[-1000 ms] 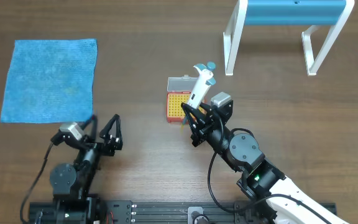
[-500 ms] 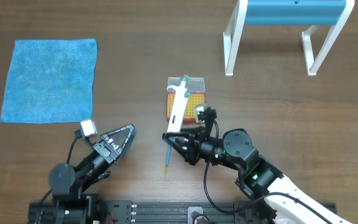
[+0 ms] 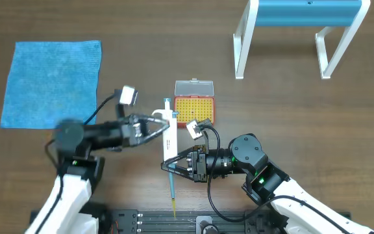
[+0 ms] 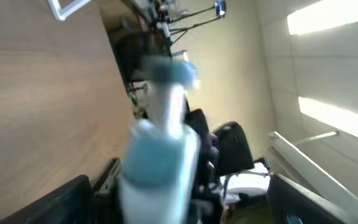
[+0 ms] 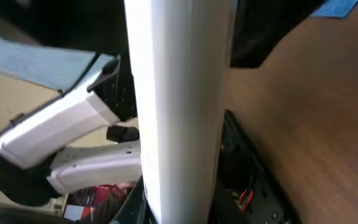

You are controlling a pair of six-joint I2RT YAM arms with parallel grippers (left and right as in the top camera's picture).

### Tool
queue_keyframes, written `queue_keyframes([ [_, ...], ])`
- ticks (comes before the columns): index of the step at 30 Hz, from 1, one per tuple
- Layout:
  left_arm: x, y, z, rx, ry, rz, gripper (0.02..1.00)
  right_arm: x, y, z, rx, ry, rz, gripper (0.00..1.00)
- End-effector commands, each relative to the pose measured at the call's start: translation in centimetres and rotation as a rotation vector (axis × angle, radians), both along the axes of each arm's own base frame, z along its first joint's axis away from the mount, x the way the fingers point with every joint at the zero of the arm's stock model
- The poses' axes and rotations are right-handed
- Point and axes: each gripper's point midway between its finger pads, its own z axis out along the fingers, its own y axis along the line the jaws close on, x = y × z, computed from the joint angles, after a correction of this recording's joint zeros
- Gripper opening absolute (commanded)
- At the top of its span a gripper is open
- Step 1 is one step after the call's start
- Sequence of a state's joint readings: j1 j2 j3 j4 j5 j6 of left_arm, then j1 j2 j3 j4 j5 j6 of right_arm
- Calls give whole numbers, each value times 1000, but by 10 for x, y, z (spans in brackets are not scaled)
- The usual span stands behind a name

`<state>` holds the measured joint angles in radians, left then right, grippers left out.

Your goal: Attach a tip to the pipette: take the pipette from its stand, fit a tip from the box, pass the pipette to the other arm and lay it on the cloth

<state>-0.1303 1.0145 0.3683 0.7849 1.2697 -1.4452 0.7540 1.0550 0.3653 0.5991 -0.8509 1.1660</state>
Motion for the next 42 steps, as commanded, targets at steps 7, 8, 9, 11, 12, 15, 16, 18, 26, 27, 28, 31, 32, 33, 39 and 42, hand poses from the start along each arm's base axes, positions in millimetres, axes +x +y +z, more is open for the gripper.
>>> queue_keyframes([
  [7, 22, -20, -6, 3, -55, -49, 272, -4, 0, 5, 14, -4, 24, 73],
  [8, 22, -20, -6, 3, -55, -48, 27, -4, 0, 5, 14, -4, 25, 75],
  [9, 23, -20, -6, 3, -55, -45, 29, -4, 0, 5, 13, -3, 25, 73],
  [11, 24, -20, -6, 2, -54, -34, 29, -3, 1, 4, 12, -2, 24, 73],
  [12, 25, -20, -6, 1, -54, -33, 29, -3, 1, 4, 11, -1, 24, 73],
  [15, 24, -20, -6, 2, -53, -35, 29, -3, 1, 4, 11, -1, 24, 73],
  [16, 24, -20, -6, 1, -53, -34, 29, -3, 1, 4, 11, -2, 24, 167],
  [18, 25, -20, -6, 1, -54, -31, 29, -3, 1, 4, 11, -2, 20, 693],
  [26, 42, 6, -29, 51, 6, 42, 29, 37, -39, -19, -57, -20, -57, 722],
  [27, 43, 10, -34, 58, 24, 47, 29, 43, -48, -13, -36, -33, -60, 722],
  [28, 44, 14, -38, 65, 33, 56, 27, 50, -61, -3, 2, -77, -59, 722],
  [31, 52, 27, -47, 80, 59, 107, 29, 62, -89, 22, 67, -149, -73, 724],
  [32, 57, 33, -55, 95, 92, 142, 27, 66, -97, 28, 77, -170, -88, 724],
  [33, 63, 43, -73, 133, 145, 203, 29, 73, -113, 36, 86, -202, -127, 726],
  [39, 39, 95, -199, 644, 500, 452, 29, 83, -143, 38, 70, -189, -184, 726],
  [42, 32, 117, -189, 869, 487, 424, 29, 83, -143, 38, 70, -188, -185, 728],
])
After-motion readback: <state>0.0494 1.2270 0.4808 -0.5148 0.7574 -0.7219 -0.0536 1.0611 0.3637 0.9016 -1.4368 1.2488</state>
